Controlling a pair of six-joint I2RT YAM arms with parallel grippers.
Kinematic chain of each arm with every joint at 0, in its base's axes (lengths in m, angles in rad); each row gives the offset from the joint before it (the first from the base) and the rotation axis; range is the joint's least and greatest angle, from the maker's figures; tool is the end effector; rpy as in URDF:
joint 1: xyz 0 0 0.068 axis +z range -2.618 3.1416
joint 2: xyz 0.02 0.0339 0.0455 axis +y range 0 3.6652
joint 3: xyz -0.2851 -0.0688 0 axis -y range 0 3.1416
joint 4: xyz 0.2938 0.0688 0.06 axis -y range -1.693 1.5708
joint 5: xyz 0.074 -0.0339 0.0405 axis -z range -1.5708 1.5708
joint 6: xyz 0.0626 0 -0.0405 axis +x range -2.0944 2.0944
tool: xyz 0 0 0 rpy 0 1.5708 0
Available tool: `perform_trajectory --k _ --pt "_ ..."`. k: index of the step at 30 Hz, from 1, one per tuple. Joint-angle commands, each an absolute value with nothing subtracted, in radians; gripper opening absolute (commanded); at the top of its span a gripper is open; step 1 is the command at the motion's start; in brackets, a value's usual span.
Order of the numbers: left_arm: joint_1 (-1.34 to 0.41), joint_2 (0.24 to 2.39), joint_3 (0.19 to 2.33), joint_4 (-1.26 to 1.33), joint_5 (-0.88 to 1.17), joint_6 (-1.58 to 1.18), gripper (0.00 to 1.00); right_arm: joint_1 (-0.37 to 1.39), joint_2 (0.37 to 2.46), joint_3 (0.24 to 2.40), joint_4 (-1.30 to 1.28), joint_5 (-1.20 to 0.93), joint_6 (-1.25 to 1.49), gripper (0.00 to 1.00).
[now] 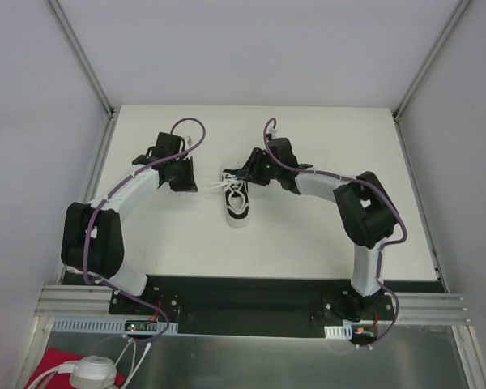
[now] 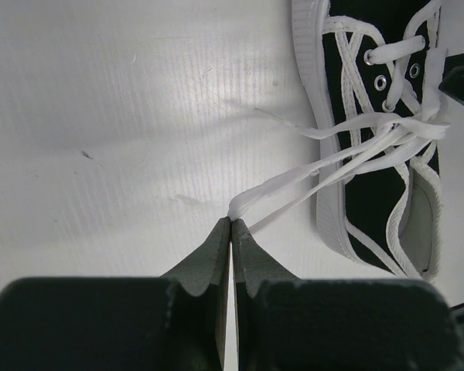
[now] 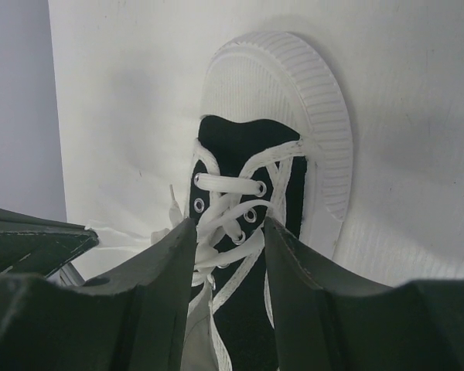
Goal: Tie the shoes
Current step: Tie the shoelace on the shoe.
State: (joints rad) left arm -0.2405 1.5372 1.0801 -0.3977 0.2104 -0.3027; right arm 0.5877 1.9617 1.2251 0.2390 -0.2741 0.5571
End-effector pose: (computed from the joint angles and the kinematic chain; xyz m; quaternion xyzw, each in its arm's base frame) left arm 0.3750 -0.1054 0.2206 0.0078 0.9321 -0.1882 0.3093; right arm 0.4105 0.2938 0.1601 -0.0829 0.8502 0.3730 0.3621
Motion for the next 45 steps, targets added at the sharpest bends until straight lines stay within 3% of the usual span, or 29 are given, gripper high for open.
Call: perform_trajectory --k 1,14,25,29,34,45 --pt "-0.233 1.534 1.097 -0.405 0.222 -0.31 0.0 0.586 1.87 1.209 0.298 -0.236 0.561 0.44" --pt "-0.235 1.529 1.098 -0.403 0.222 -0.307 0.0 0.564 1.939 1.267 0.196 -0.259 0.552 0.44" --pt "-0.235 1.523 1.097 -0.403 0.221 -0.307 0.0 0.571 1.996 1.316 0.155 -0.282 0.538 0.36" --pt "-0.235 1.526 1.097 -0.403 0.221 -0.307 0.0 0.571 1.993 1.31 0.158 -0.282 0.537 0.24" --pt "-0.235 1.526 1.098 -0.403 0.216 -0.308 0.0 0.571 1.973 1.293 0.169 -0.27 0.534 0.01" --pt "-0.233 1.532 1.094 -0.403 0.198 -0.31 0.0 0.565 1.908 1.233 0.207 -0.224 0.534 0.01"
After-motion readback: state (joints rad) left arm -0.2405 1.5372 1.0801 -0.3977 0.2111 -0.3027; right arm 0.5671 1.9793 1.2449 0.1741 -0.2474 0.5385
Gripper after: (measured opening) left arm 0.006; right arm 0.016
